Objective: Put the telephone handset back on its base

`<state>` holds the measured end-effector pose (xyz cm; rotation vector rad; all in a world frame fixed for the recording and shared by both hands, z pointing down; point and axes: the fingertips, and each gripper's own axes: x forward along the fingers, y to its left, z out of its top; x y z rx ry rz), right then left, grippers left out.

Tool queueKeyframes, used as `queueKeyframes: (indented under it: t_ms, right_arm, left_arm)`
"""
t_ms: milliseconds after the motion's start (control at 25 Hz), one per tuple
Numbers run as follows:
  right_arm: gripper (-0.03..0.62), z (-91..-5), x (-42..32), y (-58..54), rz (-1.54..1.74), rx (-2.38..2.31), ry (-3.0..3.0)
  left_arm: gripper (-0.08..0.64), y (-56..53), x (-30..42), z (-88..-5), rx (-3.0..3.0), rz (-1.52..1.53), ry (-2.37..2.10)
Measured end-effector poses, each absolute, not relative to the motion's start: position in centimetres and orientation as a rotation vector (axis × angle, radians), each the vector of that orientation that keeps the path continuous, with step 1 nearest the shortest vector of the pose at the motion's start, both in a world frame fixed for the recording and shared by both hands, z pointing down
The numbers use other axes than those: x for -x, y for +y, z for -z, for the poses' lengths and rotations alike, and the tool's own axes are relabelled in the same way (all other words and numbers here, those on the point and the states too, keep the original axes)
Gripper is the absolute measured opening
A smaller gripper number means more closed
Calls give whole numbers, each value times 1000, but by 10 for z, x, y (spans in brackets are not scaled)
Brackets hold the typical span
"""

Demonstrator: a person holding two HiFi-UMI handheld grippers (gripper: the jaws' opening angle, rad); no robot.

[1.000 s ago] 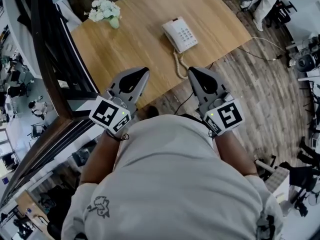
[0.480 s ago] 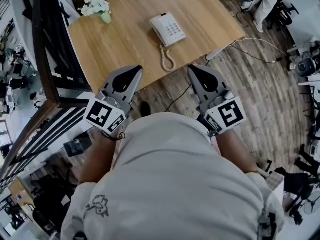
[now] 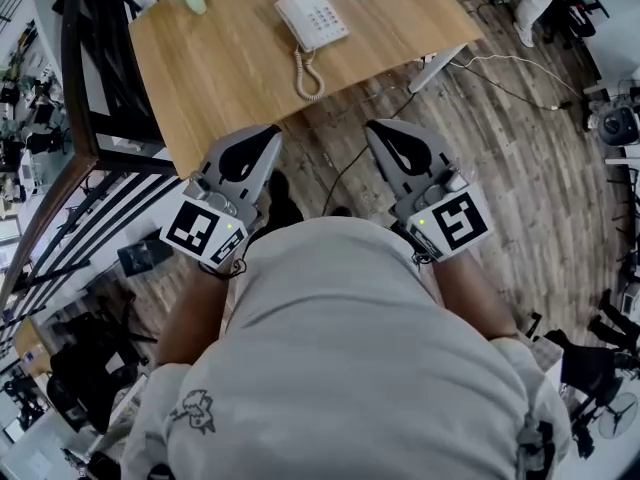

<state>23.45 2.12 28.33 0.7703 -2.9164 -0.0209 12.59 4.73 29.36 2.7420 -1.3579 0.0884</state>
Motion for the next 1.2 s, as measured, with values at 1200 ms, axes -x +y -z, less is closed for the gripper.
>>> queueKeyframes:
  t_ms: [1200]
  right_arm:
    - [5,-286,-178,210,18,-896,-2888]
  left_arm:
    - [6,236,-59,-269,-2808,-36,-1259]
